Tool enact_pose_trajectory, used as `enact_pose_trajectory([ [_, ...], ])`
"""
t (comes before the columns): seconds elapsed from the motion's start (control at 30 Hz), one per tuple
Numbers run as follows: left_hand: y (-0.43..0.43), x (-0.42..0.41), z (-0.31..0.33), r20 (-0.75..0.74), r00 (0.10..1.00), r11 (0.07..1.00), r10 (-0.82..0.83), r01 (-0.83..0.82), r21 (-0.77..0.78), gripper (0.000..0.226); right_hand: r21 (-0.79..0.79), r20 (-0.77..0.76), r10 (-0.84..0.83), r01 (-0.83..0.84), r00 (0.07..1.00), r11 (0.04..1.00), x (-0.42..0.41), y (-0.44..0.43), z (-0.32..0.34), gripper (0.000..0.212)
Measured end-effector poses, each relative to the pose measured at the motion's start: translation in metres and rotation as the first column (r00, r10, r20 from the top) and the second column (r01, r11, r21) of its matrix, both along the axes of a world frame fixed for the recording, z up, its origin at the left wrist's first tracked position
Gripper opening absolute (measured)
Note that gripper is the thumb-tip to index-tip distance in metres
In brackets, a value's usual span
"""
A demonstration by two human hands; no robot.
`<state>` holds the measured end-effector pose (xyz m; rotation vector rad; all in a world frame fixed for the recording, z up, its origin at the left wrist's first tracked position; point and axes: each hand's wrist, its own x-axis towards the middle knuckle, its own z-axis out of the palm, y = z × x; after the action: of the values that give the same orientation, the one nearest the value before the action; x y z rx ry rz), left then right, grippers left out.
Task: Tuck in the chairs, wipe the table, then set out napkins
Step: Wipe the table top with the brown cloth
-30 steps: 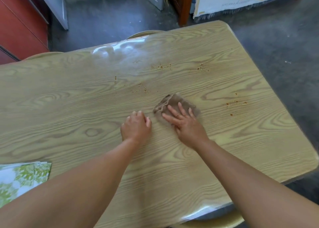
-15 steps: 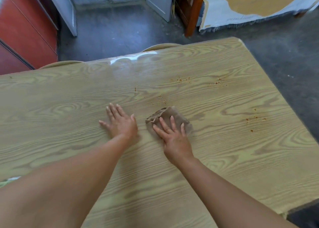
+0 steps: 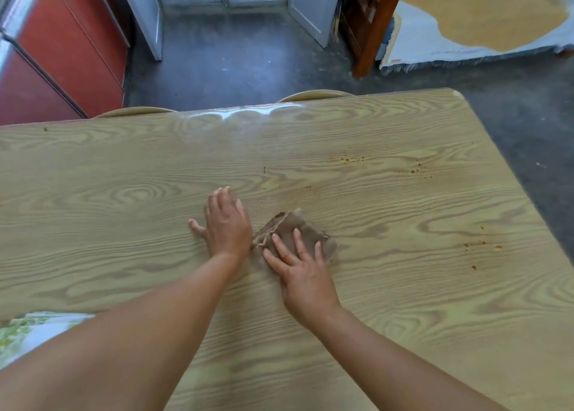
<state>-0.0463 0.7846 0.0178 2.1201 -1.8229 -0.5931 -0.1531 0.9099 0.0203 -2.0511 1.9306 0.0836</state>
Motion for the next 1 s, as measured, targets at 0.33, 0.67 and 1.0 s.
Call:
enact_pose_trajectory([
  [0.33,-0.031,-0.024,-0.019,-0.114,0.978,0.963,0.172,-0.192,-0.188,0.076,0.041,-0.032,0.033,-0.032,0.999,0.999,-0.001,-0.153,-0.005,0.053],
  [0.67,-0.049,-0.041,-0.024,-0.17,0.983,0.974,0.072,-0.107,-0.202,0.066,0.037,0.026,-0.011,0.01,1.0,0.999,-0.033,-0.176,-0.001,0.055],
  [1.0,0.002,-0.085,-0.017,0.063,0.961,0.947,-0.269,0.276,-0.163,0.072,-0.361,0.365,-0.15,0.288,0.919,0.887,-0.107,-0.057,-0.012,0.044],
])
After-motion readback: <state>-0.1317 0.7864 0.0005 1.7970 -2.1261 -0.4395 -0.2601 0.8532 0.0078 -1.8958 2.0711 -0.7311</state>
